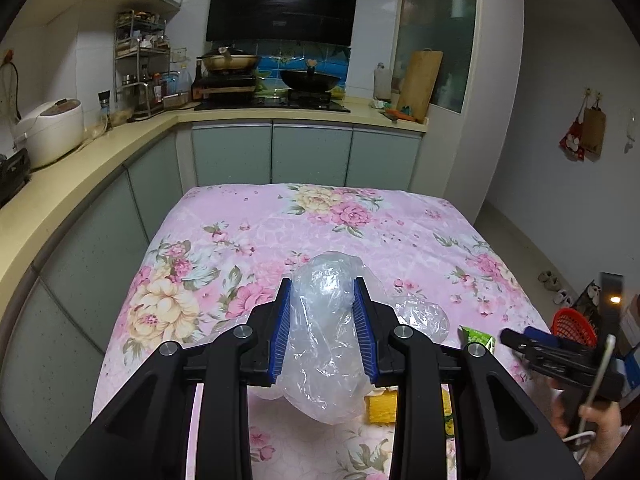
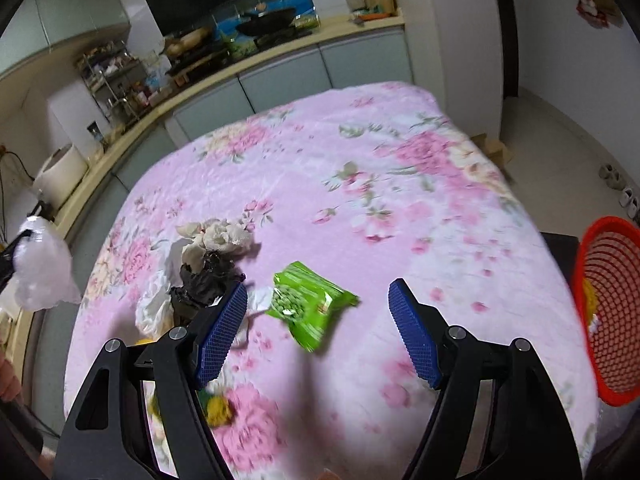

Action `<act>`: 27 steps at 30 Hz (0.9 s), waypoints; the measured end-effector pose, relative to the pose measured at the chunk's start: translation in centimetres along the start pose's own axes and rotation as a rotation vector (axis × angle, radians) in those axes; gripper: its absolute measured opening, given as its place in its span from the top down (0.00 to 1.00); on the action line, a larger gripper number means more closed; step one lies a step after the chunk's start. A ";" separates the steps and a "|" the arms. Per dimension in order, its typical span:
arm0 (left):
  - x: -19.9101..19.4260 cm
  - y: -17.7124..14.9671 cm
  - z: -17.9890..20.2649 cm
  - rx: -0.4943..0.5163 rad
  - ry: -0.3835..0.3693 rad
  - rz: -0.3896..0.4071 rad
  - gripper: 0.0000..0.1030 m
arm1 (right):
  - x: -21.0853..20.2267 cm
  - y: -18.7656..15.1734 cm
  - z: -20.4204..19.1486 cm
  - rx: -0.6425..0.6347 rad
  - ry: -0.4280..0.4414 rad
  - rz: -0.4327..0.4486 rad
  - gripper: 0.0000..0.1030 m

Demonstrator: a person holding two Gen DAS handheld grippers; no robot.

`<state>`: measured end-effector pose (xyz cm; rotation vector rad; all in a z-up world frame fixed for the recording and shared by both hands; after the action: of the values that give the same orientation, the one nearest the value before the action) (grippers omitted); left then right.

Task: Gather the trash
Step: 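Grasp the clear plastic bag with the left tool while the right tool grasps the green snack packet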

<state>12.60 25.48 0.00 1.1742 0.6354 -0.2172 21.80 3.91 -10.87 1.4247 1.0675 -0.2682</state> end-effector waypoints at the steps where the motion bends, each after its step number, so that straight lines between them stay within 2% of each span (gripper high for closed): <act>1: 0.0 0.0 -0.2 -0.006 0.003 -0.002 0.72 | 0.6 0.0 -0.1 0.004 0.000 -0.009 0.31; 9: -0.5 0.2 -0.9 -0.037 -0.006 -0.007 0.72 | 5.6 -0.8 -0.5 0.031 -0.044 -0.142 0.31; 10: -0.5 0.1 -0.8 -0.035 -0.005 -0.010 0.72 | 5.8 -1.0 -0.4 0.030 -0.054 -0.145 0.34; 12: -0.4 0.0 -0.7 -0.032 -0.006 -0.013 0.72 | 5.7 -1.1 -0.3 0.014 -0.077 -0.137 0.44; 14: -0.3 0.0 -0.6 -0.030 -0.003 -0.016 0.72 | 5.5 -1.1 -0.1 0.019 -0.074 -0.135 0.48; 22: 0.2 -0.3 -0.8 -0.032 0.008 -0.024 0.72 | 4.3 -1.2 0.5 0.047 -0.058 -0.113 0.50; 27: 0.4 -0.5 -1.0 -0.036 0.015 -0.032 0.72 | 2.1 -0.6 0.2 0.042 -0.051 -0.056 0.50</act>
<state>12.34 26.27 -0.92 1.1329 0.6693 -0.2240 22.52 4.54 -12.83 1.4190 1.0664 -0.3676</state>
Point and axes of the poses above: each gripper's, at about its wrist camera, not at the fingertips, and x roughly the way its jaws point, z to its right, y to its top, the point moved 9 cm from there along x, roughly the way its jaws point, and after that the axes turned 10 degrees about -x, right-handed, at the moved point
